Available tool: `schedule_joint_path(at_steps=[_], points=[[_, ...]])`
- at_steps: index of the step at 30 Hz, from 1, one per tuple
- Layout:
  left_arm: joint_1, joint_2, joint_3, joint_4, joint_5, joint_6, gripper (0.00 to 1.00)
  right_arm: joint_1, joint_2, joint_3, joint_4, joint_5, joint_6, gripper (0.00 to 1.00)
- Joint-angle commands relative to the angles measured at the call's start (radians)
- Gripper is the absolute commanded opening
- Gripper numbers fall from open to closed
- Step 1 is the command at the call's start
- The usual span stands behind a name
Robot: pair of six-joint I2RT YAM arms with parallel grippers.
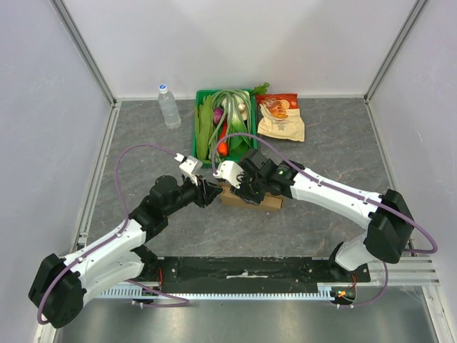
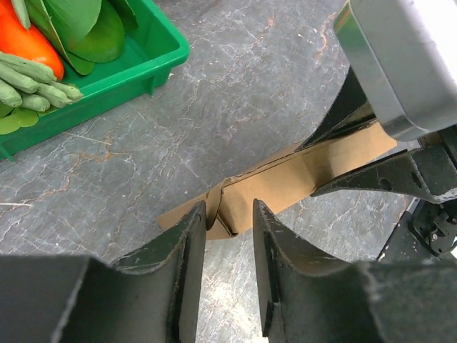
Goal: Fold the paper box
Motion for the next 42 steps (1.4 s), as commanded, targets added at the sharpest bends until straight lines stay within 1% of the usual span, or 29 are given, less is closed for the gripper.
schedule_joint_path(at_steps=[1,4,5,6,7,11,19,23,26,30,33,34,35,38,42], points=[[-0.012,0.007,0.053,0.041,-0.047,0.062,0.35,-0.003,0.039,-0.004,-0.076,-0.049,0.03,0.15],[-0.015,-0.001,0.062,0.04,-0.064,0.05,0.34,-0.003,0.045,-0.002,-0.076,-0.043,0.03,0.15],[-0.017,-0.002,0.065,0.043,-0.064,0.047,0.36,-0.005,0.045,-0.002,-0.077,-0.043,0.03,0.14],[-0.019,-0.004,0.07,0.043,-0.062,0.048,0.41,-0.003,0.045,-0.002,-0.076,-0.043,0.03,0.14],[-0.02,-0.002,0.074,0.041,-0.062,0.05,0.41,-0.002,0.045,-0.002,-0.076,-0.04,0.029,0.14],[-0.029,0.028,0.102,0.012,-0.055,0.064,0.39,-0.003,0.044,-0.001,-0.077,-0.036,0.029,0.14],[-0.032,0.028,0.093,-0.017,-0.072,0.088,0.4,-0.003,0.033,-0.001,-0.074,-0.03,0.027,0.13],[-0.032,0.028,0.088,-0.023,-0.055,0.09,0.39,-0.003,0.035,0.001,-0.074,-0.028,0.025,0.13],[-0.035,0.044,0.091,-0.025,-0.042,0.091,0.36,-0.003,0.038,0.001,-0.074,-0.026,0.027,0.13],[-0.042,0.06,0.093,-0.018,-0.049,0.096,0.29,-0.003,0.039,0.001,-0.074,-0.023,0.027,0.14],[-0.049,0.057,0.091,-0.028,-0.064,0.101,0.29,-0.003,0.041,0.001,-0.073,-0.023,0.027,0.14],[-0.052,0.054,0.09,-0.025,-0.07,0.101,0.25,-0.003,0.042,0.001,-0.073,-0.023,0.027,0.13],[-0.055,0.051,0.09,-0.025,-0.085,0.101,0.16,-0.003,0.042,0.002,-0.073,-0.022,0.027,0.13],[-0.074,0.051,0.093,-0.019,-0.12,0.091,0.1,-0.005,0.047,0.002,-0.074,-0.025,0.029,0.13],[-0.118,0.073,0.099,-0.006,-0.168,0.062,0.06,-0.005,0.05,0.005,-0.074,-0.02,0.033,0.13]])
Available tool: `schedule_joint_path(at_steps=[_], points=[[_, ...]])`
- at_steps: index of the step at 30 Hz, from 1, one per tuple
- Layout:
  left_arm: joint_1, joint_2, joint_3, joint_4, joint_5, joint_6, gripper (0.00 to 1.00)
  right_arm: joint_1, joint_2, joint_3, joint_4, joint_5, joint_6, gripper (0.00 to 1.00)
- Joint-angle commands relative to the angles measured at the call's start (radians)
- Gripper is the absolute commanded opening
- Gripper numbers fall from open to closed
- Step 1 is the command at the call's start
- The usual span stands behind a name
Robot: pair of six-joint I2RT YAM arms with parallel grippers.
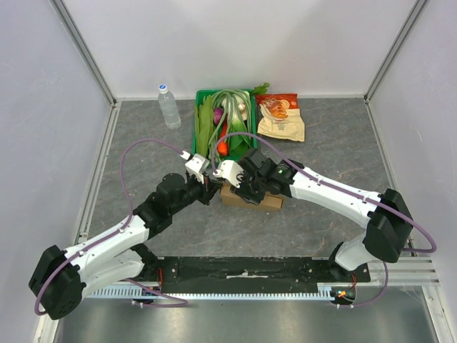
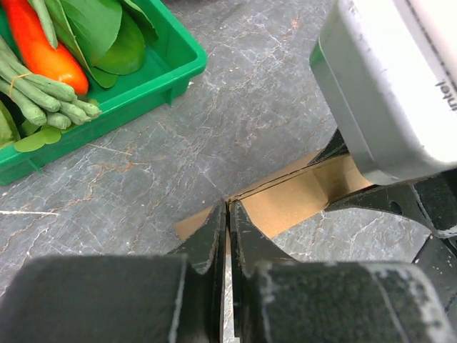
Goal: Fold the paper box
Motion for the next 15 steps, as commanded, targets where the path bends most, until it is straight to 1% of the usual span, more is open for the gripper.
schedule_joint_path(at_steps=[1,2,4,5,10,15], points=[[-0.073,0.02,0.033,0.036,-0.07,-0.002,0.05,-0.003,0.045,-0.002,-0.063,-0.021,0.032,0.13],[-0.085,0.034,0.038,0.036,-0.085,-0.013,0.02,-0.003,0.045,-0.001,-0.063,-0.021,0.033,0.13],[-0.117,0.045,0.043,0.036,-0.142,-0.026,0.02,-0.005,0.051,0.001,-0.063,-0.007,0.038,0.13],[-0.127,0.052,0.052,0.024,-0.163,-0.063,0.02,-0.005,0.052,0.004,-0.064,-0.004,0.04,0.13],[-0.171,0.077,0.079,-0.021,-0.284,-0.154,0.02,-0.005,0.069,0.015,-0.058,-0.003,0.046,0.15],[-0.202,0.088,0.078,-0.044,-0.367,-0.253,0.02,-0.017,0.071,0.015,-0.045,-0.015,0.046,0.17]])
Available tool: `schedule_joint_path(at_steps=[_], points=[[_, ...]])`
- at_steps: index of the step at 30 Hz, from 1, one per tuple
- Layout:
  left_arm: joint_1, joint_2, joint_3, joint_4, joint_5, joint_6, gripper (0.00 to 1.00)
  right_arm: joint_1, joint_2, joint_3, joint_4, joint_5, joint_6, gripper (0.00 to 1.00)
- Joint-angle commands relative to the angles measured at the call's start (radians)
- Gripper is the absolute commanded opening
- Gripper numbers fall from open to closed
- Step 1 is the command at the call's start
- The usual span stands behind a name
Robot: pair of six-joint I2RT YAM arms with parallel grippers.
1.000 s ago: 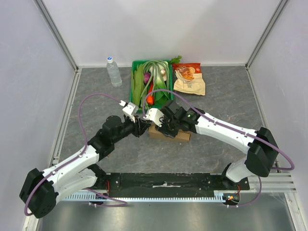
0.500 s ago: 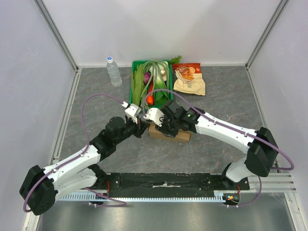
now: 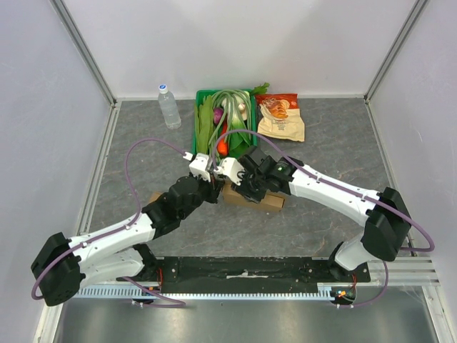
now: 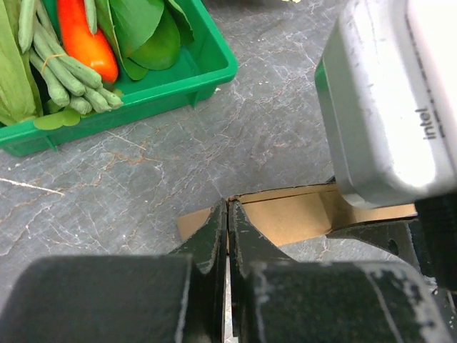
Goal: Fold the paper box
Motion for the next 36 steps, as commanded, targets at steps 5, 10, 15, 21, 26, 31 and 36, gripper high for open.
schedule_joint_path(at_steps=[5,10,15,21,26,31,36], points=[[-0.093,0.019,-0.014,0.016,-0.099,-0.141,0.02,-0.02,0.049,-0.013,-0.002,-0.047,0.024,0.17],[-0.116,0.01,-0.063,0.067,-0.125,-0.099,0.02,-0.026,0.036,-0.012,0.003,-0.049,0.021,0.18],[-0.124,-0.011,-0.11,0.098,-0.14,-0.078,0.02,-0.035,0.026,-0.021,0.018,-0.046,0.026,0.18],[-0.133,0.01,-0.144,0.105,-0.178,-0.113,0.02,-0.046,0.011,-0.029,0.058,-0.03,0.065,0.32],[-0.139,0.038,-0.152,0.112,-0.205,-0.15,0.02,-0.057,-0.032,-0.029,0.09,0.029,0.165,0.61],[-0.141,0.058,-0.143,0.101,-0.215,-0.159,0.02,-0.058,-0.119,-0.001,0.031,0.125,0.347,0.83],[-0.145,0.047,-0.123,0.066,-0.226,-0.144,0.02,-0.156,-0.322,-0.002,-0.158,0.236,0.605,0.94]])
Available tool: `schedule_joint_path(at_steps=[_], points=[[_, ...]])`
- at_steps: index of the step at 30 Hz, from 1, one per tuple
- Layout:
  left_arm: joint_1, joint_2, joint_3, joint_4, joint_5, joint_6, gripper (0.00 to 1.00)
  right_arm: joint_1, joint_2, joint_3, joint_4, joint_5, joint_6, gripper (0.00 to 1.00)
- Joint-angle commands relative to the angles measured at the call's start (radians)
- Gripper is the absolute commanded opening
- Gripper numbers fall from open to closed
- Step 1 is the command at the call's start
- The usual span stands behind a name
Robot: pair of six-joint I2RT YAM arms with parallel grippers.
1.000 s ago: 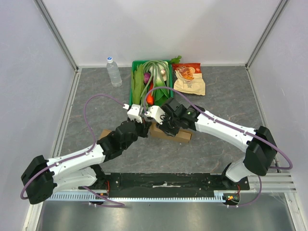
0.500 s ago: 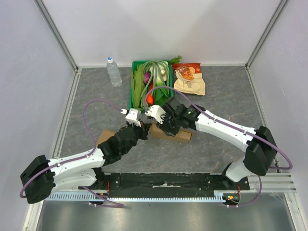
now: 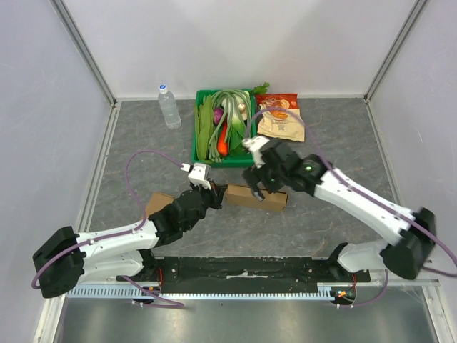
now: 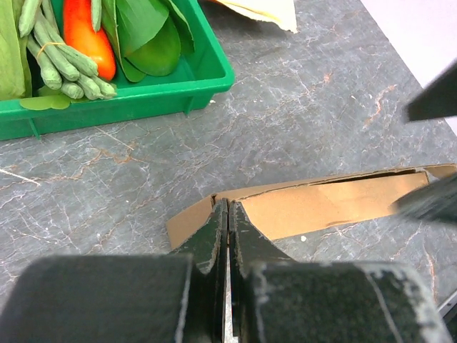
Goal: Fold the paper box
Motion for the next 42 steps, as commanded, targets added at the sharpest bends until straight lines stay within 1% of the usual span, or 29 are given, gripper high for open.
schedule_joint_path(at_steps=[1,2,4,5,7,8,10,11,14,18,20,22,25,27,28,30,33,34,35,37,42], points=[[-0.014,0.015,-0.004,-0.151,-0.001,-0.02,0.02,-0.116,-0.215,-0.009,-0.141,0.049,0.273,0.92],[-0.015,0.012,-0.001,-0.157,-0.001,-0.016,0.02,-0.163,-0.278,-0.06,-0.168,0.007,0.296,0.85],[-0.015,0.005,0.01,-0.176,-0.006,-0.008,0.02,-0.182,-0.326,-0.101,-0.219,0.008,0.335,0.72],[-0.015,0.001,0.011,-0.177,-0.009,-0.007,0.02,-0.182,-0.35,-0.102,-0.255,0.015,0.334,0.61],[-0.015,-0.003,0.014,-0.177,-0.009,-0.001,0.02,-0.182,-0.37,-0.119,-0.244,-0.001,0.298,0.55],[-0.015,-0.005,0.016,-0.179,-0.006,0.001,0.02,-0.18,-0.373,-0.118,-0.224,-0.008,0.28,0.47],[-0.017,-0.005,0.023,-0.179,0.0,0.004,0.02,-0.18,-0.36,-0.113,-0.207,-0.014,0.225,0.41],[-0.017,-0.002,0.026,-0.18,-0.001,0.006,0.02,-0.18,-0.343,-0.125,-0.19,-0.008,0.214,0.35],[-0.019,0.001,0.037,-0.189,-0.006,0.015,0.02,-0.177,-0.306,-0.147,-0.188,0.018,0.176,0.29],[-0.019,0.001,0.039,-0.194,-0.011,0.016,0.02,-0.168,-0.301,-0.162,-0.182,0.038,0.154,0.3],[-0.019,0.008,0.046,-0.196,-0.008,0.019,0.02,-0.166,-0.301,-0.168,-0.171,0.056,0.148,0.33],[-0.019,0.011,0.048,-0.197,-0.006,0.021,0.02,-0.166,-0.304,-0.176,-0.142,0.073,0.146,0.34],[-0.019,0.008,0.048,-0.197,-0.003,0.021,0.02,-0.166,-0.291,-0.182,-0.115,0.067,0.146,0.33],[-0.02,0.005,0.046,-0.2,-0.001,0.021,0.02,-0.166,-0.28,-0.179,-0.113,0.073,0.152,0.29],[-0.02,0.001,0.045,-0.202,-0.003,0.019,0.02,-0.165,-0.275,-0.178,-0.105,0.073,0.152,0.24],[-0.02,0.001,0.042,-0.199,-0.003,0.016,0.02,-0.165,-0.277,-0.174,-0.096,0.062,0.156,0.21],[-0.02,0.006,0.045,-0.2,0.0,0.019,0.02,-0.166,-0.274,-0.165,-0.095,0.064,0.154,0.13],[-0.02,0.009,0.046,-0.2,0.0,0.021,0.02,-0.165,-0.272,-0.164,-0.095,0.055,0.159,0.05],[-0.022,0.011,0.048,-0.199,0.0,0.024,0.02,-0.166,-0.271,-0.162,-0.095,0.045,0.163,0.0],[-0.022,0.017,0.051,-0.2,0.002,0.023,0.02,-0.166,-0.266,-0.153,-0.095,-0.003,0.191,0.0],[-0.022,0.043,0.057,-0.193,0.003,0.023,0.02,-0.17,-0.241,-0.101,-0.125,-0.048,0.293,0.0]])
